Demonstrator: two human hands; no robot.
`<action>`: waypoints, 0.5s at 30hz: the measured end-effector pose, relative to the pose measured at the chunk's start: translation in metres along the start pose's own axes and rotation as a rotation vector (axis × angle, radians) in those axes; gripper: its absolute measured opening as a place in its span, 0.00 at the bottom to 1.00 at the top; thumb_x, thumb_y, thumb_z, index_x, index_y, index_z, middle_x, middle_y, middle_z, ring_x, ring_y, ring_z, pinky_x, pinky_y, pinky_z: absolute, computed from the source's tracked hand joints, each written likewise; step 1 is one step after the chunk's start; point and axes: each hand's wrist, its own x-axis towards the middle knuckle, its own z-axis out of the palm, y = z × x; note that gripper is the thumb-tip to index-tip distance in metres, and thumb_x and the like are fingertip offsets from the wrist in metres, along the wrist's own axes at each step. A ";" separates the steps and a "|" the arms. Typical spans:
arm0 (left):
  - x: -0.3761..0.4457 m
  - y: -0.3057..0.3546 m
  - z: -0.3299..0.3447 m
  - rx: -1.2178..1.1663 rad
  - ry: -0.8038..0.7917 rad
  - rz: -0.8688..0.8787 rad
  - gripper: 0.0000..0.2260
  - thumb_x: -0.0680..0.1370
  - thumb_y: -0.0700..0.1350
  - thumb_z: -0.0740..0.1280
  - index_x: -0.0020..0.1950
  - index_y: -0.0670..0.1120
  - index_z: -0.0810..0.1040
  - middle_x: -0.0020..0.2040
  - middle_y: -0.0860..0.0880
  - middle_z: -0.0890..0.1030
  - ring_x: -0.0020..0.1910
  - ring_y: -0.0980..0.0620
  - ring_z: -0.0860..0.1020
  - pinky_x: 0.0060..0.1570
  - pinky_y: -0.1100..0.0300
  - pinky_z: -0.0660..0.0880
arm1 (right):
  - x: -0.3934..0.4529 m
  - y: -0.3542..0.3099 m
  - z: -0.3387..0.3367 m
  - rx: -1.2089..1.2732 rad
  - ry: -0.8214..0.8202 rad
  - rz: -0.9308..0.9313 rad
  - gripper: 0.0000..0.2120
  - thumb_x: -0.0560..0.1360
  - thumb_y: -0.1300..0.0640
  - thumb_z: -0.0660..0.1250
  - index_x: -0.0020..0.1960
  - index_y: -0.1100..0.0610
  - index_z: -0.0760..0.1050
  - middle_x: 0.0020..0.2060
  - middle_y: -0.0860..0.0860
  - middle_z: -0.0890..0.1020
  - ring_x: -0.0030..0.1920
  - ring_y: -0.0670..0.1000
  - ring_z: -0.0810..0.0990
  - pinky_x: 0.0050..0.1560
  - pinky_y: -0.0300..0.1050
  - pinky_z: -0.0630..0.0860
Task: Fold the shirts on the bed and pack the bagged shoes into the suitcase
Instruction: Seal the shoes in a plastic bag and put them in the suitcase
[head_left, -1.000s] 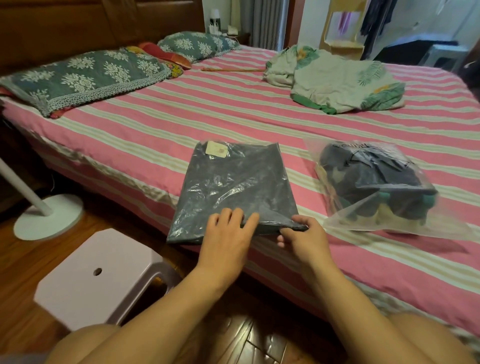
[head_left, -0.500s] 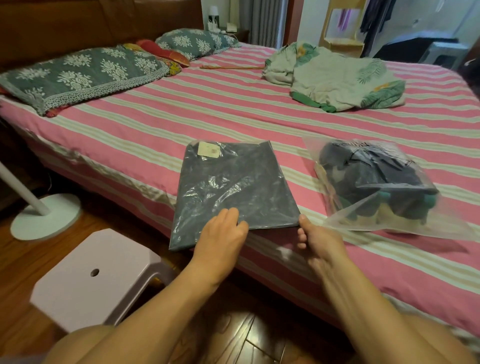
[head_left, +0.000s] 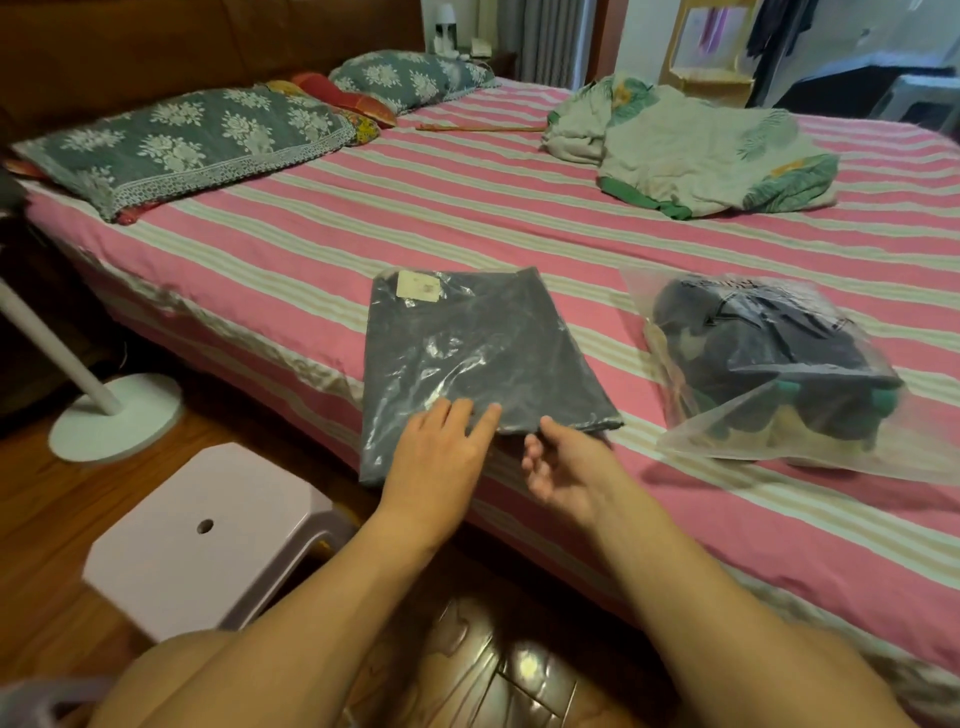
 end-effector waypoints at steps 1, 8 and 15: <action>-0.004 -0.001 -0.002 -0.001 -0.032 -0.069 0.31 0.70 0.41 0.76 0.73 0.45 0.73 0.60 0.43 0.77 0.56 0.41 0.76 0.48 0.49 0.75 | 0.005 -0.003 0.003 0.066 0.008 -0.010 0.11 0.83 0.55 0.62 0.43 0.57 0.72 0.22 0.49 0.75 0.20 0.44 0.72 0.27 0.38 0.76; -0.083 -0.015 -0.042 -0.038 -0.138 -0.384 0.21 0.76 0.46 0.70 0.69 0.47 0.77 0.62 0.45 0.77 0.60 0.43 0.76 0.55 0.48 0.78 | 0.012 0.030 0.023 -0.049 -0.021 0.112 0.13 0.81 0.50 0.65 0.42 0.55 0.71 0.28 0.49 0.71 0.24 0.44 0.69 0.23 0.33 0.71; -0.206 -0.023 -0.094 -0.021 -0.424 -0.787 0.15 0.81 0.47 0.62 0.66 0.48 0.77 0.61 0.47 0.75 0.61 0.43 0.72 0.56 0.47 0.73 | -0.045 0.130 0.097 -0.500 -0.407 0.327 0.10 0.80 0.61 0.63 0.41 0.59 0.75 0.24 0.50 0.73 0.22 0.46 0.71 0.25 0.37 0.73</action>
